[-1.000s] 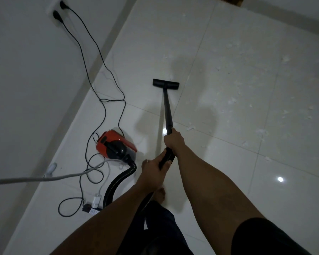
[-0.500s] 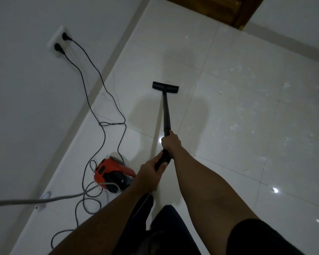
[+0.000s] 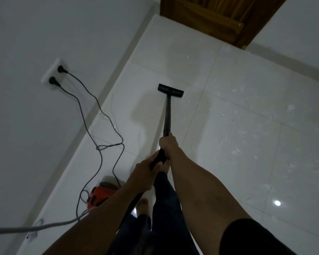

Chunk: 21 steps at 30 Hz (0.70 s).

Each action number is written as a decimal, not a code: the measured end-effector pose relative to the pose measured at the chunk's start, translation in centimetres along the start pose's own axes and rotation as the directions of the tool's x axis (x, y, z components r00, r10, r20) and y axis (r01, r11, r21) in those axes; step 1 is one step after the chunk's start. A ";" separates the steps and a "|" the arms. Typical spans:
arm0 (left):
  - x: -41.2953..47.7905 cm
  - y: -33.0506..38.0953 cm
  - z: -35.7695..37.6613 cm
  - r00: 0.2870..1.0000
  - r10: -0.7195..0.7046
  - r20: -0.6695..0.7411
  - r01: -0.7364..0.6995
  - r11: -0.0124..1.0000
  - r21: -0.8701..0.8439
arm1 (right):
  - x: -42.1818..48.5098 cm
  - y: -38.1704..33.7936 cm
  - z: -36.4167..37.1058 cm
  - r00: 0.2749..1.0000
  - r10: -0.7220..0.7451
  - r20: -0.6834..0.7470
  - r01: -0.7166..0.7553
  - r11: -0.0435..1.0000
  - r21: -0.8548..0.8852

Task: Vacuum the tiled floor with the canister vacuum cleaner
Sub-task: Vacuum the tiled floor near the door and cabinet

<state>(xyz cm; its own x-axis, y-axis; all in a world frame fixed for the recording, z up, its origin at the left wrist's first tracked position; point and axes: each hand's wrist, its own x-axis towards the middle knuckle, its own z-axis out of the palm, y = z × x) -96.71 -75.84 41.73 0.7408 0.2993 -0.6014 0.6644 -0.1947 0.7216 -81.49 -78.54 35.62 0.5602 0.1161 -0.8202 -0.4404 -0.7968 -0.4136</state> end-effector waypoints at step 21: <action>24.9 16.5 -6.9 1.000 -0.001 -0.029 0.003 0.999 0.054 | 17.1 -20.7 -13.8 0.999 0.047 -0.024 -0.045 0.995 0.090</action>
<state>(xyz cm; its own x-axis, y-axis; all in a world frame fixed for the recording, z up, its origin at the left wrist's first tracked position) -68.03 -65.16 41.03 0.7369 0.3268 -0.5918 0.6708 -0.2442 0.7003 -53.10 -68.23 35.63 0.5553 0.0639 -0.8292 -0.5269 -0.7444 -0.4102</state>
